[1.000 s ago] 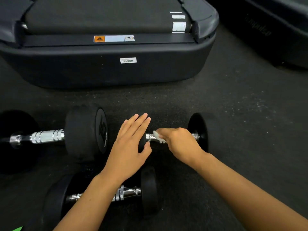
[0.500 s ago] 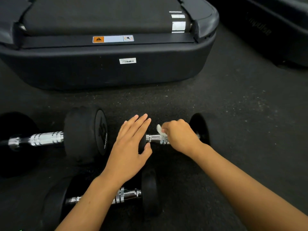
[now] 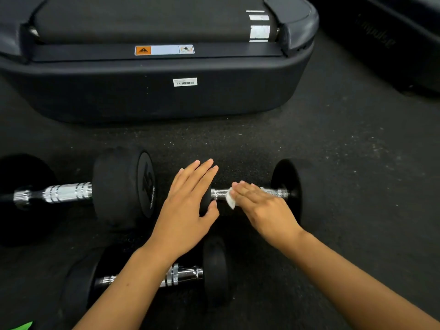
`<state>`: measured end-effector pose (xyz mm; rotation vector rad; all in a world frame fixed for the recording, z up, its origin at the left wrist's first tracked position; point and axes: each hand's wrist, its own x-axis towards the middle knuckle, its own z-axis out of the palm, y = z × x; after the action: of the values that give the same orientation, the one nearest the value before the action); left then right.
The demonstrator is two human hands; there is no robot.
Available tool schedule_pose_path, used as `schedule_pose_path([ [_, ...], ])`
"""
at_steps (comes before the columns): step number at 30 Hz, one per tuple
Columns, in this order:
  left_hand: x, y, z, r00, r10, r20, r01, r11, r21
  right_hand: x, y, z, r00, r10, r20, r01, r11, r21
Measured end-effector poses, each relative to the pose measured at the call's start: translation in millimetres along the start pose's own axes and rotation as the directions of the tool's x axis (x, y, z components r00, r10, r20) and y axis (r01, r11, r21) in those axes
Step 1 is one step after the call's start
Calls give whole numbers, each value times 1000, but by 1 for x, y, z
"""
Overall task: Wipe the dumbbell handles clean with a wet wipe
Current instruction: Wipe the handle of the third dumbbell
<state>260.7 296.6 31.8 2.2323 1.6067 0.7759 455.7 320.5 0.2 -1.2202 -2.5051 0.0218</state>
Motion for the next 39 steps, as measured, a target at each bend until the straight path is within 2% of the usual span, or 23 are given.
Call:
schedule_pose_path([
  [2, 1, 0, 0, 1000, -2, -3, 2, 1000, 4, 4, -4, 5, 999, 5, -32, -6, 1000, -21],
  [6, 0, 1, 0, 1000, -10, 20, 9, 1000, 18, -2, -6, 5, 996, -84, -2, 84, 995, -52],
  [7, 0, 2, 0, 999, -9, 30, 8, 1000, 18, -6, -1, 2, 998, -56, -11, 55, 997, -53],
  [9, 0, 1, -3, 999, 0, 41, -1, 1000, 30, -4, 4, -5, 994, 106, -6, -106, 994, 22],
  [12, 0, 1, -3, 999, -7, 36, 5, 999, 46, 19, -6, -10, 951, 289, 114, -305, 939, 162],
  [13, 0, 3, -3, 999, -13, 33, 11, 999, 46, 25, -11, -9, 944, 297, 144, -321, 927, 193],
  [16, 0, 7, -5, 998, -45, 39, 44, 999, 10, 19, -15, -11, 965, 204, 163, -238, 945, 223],
  [18, 2, 11, -11, 996, -64, 61, 66, 997, -42, 7, -12, -22, 978, 183, 104, -204, 944, 260],
  [20, 5, 19, -15, 995, -78, 64, 84, 991, -107, -1, -8, -36, 987, 157, -27, -149, 969, 199],
  [22, 5, 31, -14, 997, -55, 46, 61, 985, -163, -5, -6, -50, 980, 171, -103, -154, 976, 151],
  [24, 6, 46, -7, 999, -41, 10, 42, 977, -211, -8, -5, -61, 967, 199, -157, -164, 964, 207],
  [27, 12, 61, 3, 994, -95, -57, 78, 964, -256, -11, -2, -66, 939, 240, -247, -151, 932, 330],
  [29, 19, 65, 8, 987, -113, -111, 84, 966, -244, -11, 0, -68, 921, 269, -282, -158, 919, 362],
  [32, 25, 62, 18, 983, -118, -140, 92, 979, -181, -11, 4, -73, 915, 313, -256, -207, 906, 368],
  [34, 27, 60, 25, 991, -102, -92, 96, 993, -71, -12, 11, -79, 907, 326, -268, -240, 921, 308],
  [36, 31, 57, 32, 996, -69, 51, 65, 996, 64, -12, 21, -82, 896, 363, -256, -299, 919, 255],
  [39, 38, 56, 38, 966, -47, 253, 29, 997, 75, -12, 32, -75, 880, 464, -103, -430, 870, 243],
])
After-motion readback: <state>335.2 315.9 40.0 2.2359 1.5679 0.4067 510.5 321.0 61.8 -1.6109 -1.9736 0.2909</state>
